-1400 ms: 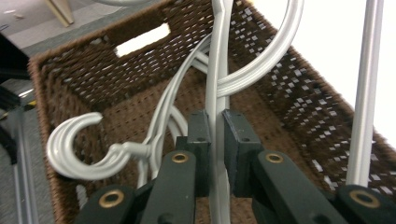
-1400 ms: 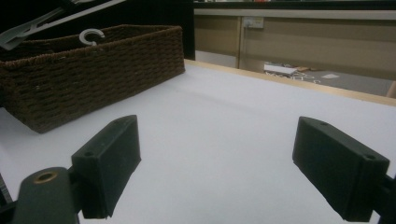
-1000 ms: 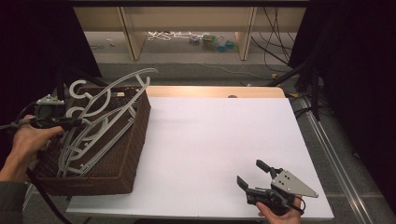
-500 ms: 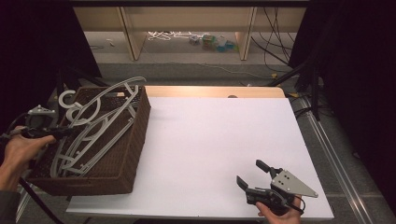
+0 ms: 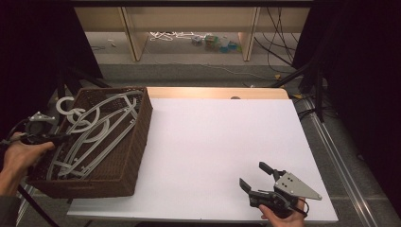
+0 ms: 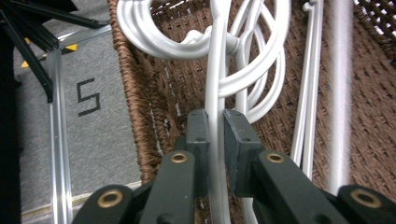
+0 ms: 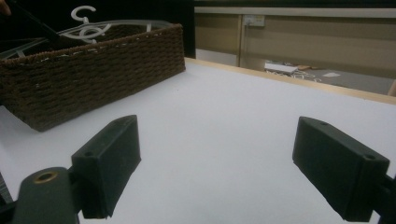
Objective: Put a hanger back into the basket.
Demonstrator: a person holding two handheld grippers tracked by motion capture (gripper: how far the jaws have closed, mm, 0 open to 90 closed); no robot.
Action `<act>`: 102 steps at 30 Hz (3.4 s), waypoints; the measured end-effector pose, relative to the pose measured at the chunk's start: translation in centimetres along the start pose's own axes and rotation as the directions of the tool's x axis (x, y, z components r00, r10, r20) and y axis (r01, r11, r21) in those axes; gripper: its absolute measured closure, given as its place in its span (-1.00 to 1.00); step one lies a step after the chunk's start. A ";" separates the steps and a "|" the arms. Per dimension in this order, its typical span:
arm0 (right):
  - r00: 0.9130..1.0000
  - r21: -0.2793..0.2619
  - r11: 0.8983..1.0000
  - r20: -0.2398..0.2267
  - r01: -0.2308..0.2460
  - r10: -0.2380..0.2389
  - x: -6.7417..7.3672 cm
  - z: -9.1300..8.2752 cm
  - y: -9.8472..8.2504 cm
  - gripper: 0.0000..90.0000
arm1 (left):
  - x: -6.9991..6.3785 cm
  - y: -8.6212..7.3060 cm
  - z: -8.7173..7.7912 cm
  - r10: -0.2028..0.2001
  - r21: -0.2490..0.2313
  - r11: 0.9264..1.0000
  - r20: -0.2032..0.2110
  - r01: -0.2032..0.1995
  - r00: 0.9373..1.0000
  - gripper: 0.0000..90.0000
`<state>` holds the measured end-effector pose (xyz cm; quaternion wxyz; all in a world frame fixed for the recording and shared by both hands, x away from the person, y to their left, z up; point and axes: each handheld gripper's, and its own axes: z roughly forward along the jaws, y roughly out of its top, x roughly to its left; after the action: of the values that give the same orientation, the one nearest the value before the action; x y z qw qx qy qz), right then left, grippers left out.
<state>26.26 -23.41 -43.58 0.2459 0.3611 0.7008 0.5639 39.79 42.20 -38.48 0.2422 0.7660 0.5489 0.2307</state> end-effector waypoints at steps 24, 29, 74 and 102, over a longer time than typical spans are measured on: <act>1.000 0.010 1.000 -0.002 0.009 -0.009 0.0 0.0 0.0 -0.65 | -0.7 -0.5 1.1 0.020 0.065 0.998 0.012 -0.021 1.000 0.79; 1.000 0.006 1.000 -0.004 0.010 -0.010 0.0 0.1 0.0 -0.65 | -0.9 -0.2 0.6 -0.022 0.020 1.000 -0.004 0.022 1.000 0.47; 1.000 -0.005 1.000 -0.017 -0.003 0.003 -0.1 0.4 0.0 -0.65 | -16.6 3.1 -3.4 0.052 -0.447 0.888 0.319 0.102 0.946 -0.33; 0.999 -0.019 1.000 -0.036 0.005 -0.005 -0.2 0.9 0.1 -0.65 | -25.7 0.7 -2.3 0.191 -0.551 0.827 0.461 0.111 0.867 -0.65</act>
<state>27.07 -22.97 -43.70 0.2379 0.3467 0.7007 0.5764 31.44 17.74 -38.54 0.5838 0.7055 0.3585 0.1816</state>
